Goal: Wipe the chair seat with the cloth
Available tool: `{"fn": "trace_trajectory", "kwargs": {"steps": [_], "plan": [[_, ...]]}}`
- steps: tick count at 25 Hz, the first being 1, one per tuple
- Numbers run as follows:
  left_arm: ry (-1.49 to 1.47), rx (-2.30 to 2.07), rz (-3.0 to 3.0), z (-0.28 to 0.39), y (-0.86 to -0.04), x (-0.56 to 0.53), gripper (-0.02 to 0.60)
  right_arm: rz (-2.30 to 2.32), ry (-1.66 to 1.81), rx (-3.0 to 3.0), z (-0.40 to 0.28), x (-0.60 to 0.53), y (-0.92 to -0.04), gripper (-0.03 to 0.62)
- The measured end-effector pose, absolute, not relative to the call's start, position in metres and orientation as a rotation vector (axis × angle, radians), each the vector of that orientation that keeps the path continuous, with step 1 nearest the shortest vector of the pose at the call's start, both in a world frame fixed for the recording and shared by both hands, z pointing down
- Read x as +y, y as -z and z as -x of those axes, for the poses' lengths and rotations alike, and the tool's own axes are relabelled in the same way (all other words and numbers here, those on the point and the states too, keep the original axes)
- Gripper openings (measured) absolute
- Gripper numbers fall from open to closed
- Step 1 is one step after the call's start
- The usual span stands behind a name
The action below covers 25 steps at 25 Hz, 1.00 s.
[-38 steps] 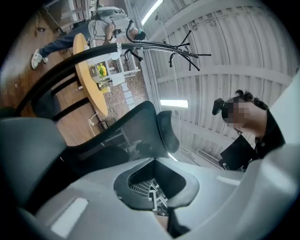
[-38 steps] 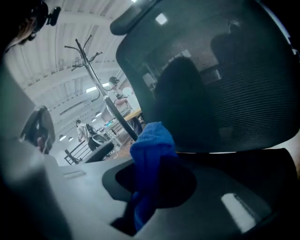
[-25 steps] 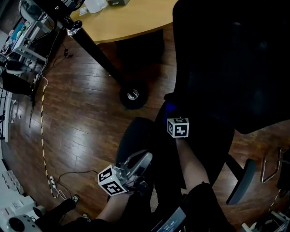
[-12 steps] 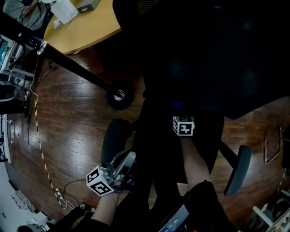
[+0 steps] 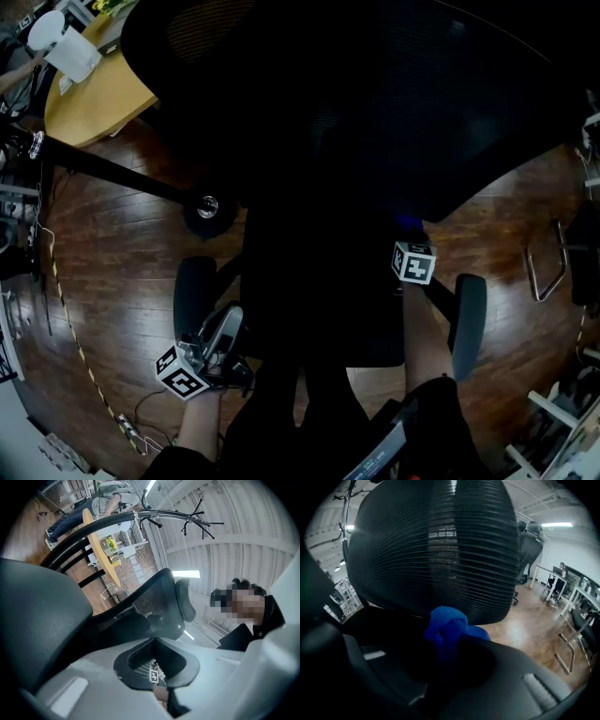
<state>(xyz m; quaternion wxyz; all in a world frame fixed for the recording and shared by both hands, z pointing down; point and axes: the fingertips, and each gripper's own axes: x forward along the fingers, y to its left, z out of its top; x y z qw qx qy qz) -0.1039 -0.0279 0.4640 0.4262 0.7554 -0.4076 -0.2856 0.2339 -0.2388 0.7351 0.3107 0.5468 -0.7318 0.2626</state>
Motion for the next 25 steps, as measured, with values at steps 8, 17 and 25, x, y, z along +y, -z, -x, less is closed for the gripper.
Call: {"fn": "trace_trajectory", "kwargs": {"steps": [8, 17, 25], "plan": [[0.716, -1.019, -1.902, 0.098, -0.458, -0.03, 0.0, -1.442, -0.74, -2.01, -0.236, -0.247, -0.723, 0.061], [0.779, -1.015, -1.897, 0.111, -0.451, -0.025, 0.0, -1.249, -0.939, -2.248, -0.093, -0.209, -0.702, 0.06], [0.823, -1.043, -1.898, 0.132, -0.444, -0.009, 0.0, -0.852, -0.943, -2.405, 0.111, -0.157, -0.697, 0.06]]}}
